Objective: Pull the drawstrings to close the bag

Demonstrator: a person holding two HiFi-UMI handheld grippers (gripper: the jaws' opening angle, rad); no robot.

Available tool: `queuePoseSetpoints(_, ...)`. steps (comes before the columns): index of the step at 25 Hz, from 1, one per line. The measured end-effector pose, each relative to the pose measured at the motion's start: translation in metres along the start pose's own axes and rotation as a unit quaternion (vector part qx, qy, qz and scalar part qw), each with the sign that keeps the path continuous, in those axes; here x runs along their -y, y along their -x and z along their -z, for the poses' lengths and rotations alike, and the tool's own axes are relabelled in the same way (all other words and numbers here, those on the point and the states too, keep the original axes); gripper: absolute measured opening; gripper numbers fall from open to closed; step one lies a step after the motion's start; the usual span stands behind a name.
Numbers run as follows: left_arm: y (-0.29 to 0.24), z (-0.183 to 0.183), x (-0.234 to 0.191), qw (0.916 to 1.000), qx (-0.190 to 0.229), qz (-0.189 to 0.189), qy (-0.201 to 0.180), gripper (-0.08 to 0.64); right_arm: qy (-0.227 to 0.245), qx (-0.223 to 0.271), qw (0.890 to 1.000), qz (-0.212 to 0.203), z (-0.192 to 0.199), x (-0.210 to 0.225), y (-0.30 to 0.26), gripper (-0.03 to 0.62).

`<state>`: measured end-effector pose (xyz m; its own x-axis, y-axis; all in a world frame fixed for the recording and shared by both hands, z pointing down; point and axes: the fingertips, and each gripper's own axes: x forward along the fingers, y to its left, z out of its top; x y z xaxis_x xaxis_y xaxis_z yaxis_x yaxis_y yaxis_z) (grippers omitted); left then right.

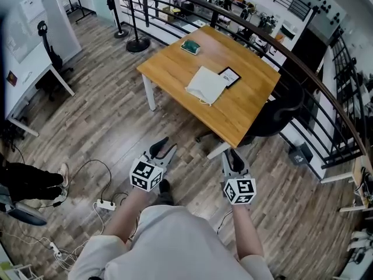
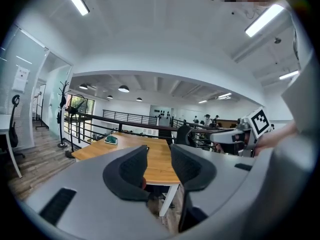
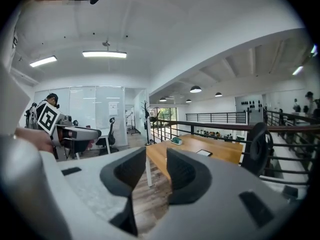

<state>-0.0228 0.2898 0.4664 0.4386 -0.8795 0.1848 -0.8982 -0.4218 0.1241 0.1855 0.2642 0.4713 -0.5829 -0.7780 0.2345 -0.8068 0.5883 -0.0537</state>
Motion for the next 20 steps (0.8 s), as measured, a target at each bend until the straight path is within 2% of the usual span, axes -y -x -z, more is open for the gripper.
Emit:
queuePoseSetpoints(13, -0.067, -0.011, -0.098, 0.9990, -0.021, 0.039, 0.000, 0.141, 0.011, -0.036, 0.999, 0.026, -0.008, -0.004, -0.105, 0.114)
queuePoseSetpoints(20, -0.091, -0.013, -0.135, 0.9975, -0.029, 0.065, 0.001, 0.141, 0.014, -0.050, 0.997, 0.052, -0.010, -0.005, -0.138, 0.114)
